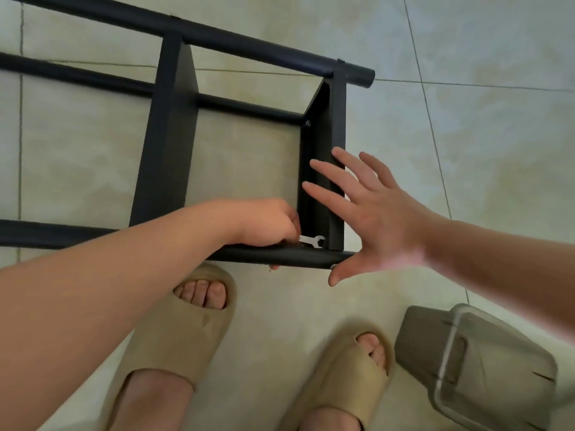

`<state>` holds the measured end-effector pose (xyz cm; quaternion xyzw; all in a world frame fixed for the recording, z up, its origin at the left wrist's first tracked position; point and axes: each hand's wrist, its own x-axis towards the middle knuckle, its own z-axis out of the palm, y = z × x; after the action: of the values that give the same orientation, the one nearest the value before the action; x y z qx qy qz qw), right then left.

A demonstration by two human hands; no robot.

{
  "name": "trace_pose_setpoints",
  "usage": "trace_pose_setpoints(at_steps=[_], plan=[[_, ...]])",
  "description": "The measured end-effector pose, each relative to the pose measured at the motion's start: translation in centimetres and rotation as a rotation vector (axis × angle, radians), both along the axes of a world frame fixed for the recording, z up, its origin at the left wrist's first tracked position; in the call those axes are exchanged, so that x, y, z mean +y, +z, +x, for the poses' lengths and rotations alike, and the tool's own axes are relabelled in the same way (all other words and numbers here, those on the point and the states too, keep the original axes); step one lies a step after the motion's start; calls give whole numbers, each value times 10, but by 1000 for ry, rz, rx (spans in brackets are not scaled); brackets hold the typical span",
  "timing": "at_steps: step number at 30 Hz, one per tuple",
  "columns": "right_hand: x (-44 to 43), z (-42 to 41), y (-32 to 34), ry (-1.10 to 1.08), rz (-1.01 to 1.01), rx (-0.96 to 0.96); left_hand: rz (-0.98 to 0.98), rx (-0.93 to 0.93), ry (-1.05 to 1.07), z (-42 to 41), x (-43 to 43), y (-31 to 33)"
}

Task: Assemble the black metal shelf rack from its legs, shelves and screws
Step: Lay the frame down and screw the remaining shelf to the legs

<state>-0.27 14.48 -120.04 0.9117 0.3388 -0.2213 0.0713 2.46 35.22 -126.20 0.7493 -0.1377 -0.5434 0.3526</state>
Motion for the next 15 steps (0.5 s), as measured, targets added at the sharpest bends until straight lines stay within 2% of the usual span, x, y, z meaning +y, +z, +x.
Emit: trace_pose_setpoints(at_steps=[3,10,15], plan=[[1,7,-4,67,27,-21,-26,-137,100,4,0,-4],[-1,10,-20,80,151,-62,-150,25,256,5,0,-6],[-7,5,-23,14,188,-59,-156,31,274,7,-2,-5]])
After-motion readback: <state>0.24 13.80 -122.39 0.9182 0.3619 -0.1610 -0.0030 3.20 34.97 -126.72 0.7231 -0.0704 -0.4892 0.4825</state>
